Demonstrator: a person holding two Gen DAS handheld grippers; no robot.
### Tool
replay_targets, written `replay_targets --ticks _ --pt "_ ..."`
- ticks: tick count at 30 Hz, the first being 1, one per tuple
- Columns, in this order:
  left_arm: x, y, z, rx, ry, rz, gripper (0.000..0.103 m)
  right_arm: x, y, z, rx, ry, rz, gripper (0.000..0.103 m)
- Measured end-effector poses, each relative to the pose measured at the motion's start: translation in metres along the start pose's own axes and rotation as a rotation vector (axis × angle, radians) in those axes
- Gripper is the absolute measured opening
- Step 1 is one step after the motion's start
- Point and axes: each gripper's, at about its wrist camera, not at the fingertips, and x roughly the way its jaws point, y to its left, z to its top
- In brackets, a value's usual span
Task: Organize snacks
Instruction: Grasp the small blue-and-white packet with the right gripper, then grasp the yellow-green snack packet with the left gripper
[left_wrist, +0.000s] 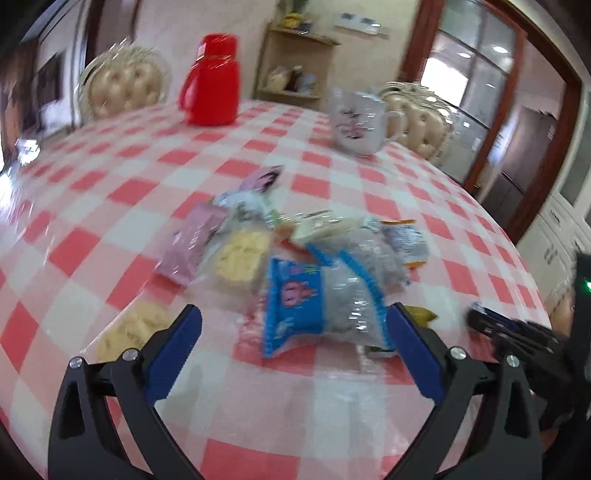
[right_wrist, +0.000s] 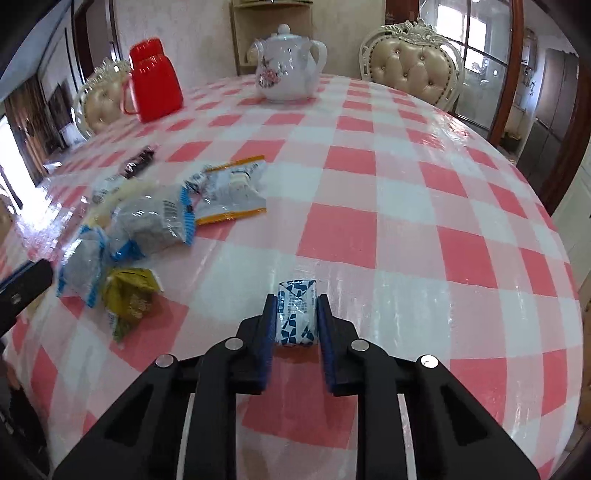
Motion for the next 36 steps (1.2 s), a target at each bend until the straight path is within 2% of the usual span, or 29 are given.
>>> replay_targets --ticks 2,4,5,6,8,10,12,13,14,19,20,21,22,23,27,31,36 --pt "-0.001 0.002 0.0 -0.02 0.018 -0.042 0.1 -0.006 -0.006 0.0 0.046 -0.019 0.033 0.022" --pt "-0.007 -0.011 -0.002 0.006 0.011 -0.11 0.1 -0.01 -0.014 0.001 0.102 -0.036 0.059 0.022" --pt "-0.01 -0.023 -0.004 0.051 -0.006 -0.144 0.1 -0.011 -0.017 0.002 0.122 -0.042 0.063 0.022" --pt "-0.011 -0.035 -0.005 0.099 -0.021 -0.148 0.1 -0.013 -0.023 0.002 0.155 -0.05 0.07 0.022" --pt "-0.007 -0.067 -0.009 0.25 -0.046 -0.101 0.1 -0.017 -0.031 0.003 0.204 -0.07 0.076 0.022" --pt "0.006 -0.089 -0.014 0.335 -0.02 -0.127 0.1 -0.026 -0.042 0.003 0.258 -0.105 0.078 0.022" --pt "0.02 -0.104 -0.017 0.384 0.031 -0.155 0.08 -0.032 -0.05 0.003 0.297 -0.128 0.084 0.022" --pt "0.029 -0.113 -0.019 0.425 0.073 -0.17 0.063 -0.033 -0.054 0.003 0.313 -0.134 0.093 0.022" --pt "0.034 -0.118 -0.02 0.445 0.098 -0.167 0.052 -0.034 -0.056 0.003 0.32 -0.133 0.096 0.022" --pt "0.054 -0.11 -0.012 0.382 0.179 -0.181 0.055 -0.032 -0.05 0.004 0.294 -0.124 0.116 0.022" --pt "0.056 -0.107 -0.012 0.371 0.193 -0.188 0.052 -0.032 -0.049 0.004 0.291 -0.122 0.12 0.022" --pt "0.054 -0.106 -0.013 0.382 0.19 -0.174 0.044 -0.031 -0.049 0.004 0.29 -0.121 0.125 0.022" --pt "0.053 -0.106 -0.014 0.395 0.184 -0.157 0.037 -0.031 -0.05 0.003 0.291 -0.123 0.128 0.022" --pt "0.05 -0.104 -0.015 0.4 0.176 -0.158 0.036 -0.031 -0.051 0.002 0.294 -0.125 0.127 0.022" --pt "0.033 -0.089 -0.013 0.356 0.113 -0.134 0.035 -0.026 -0.054 -0.001 0.305 -0.11 0.13 0.022" --pt "0.007 -0.077 -0.009 0.299 0.05 -0.129 0.035 -0.027 -0.048 0.0 0.271 -0.135 0.142 0.022" --pt "-0.024 -0.054 -0.013 0.229 0.004 -0.107 0.035 -0.025 -0.036 -0.001 0.23 -0.132 0.179 0.022"
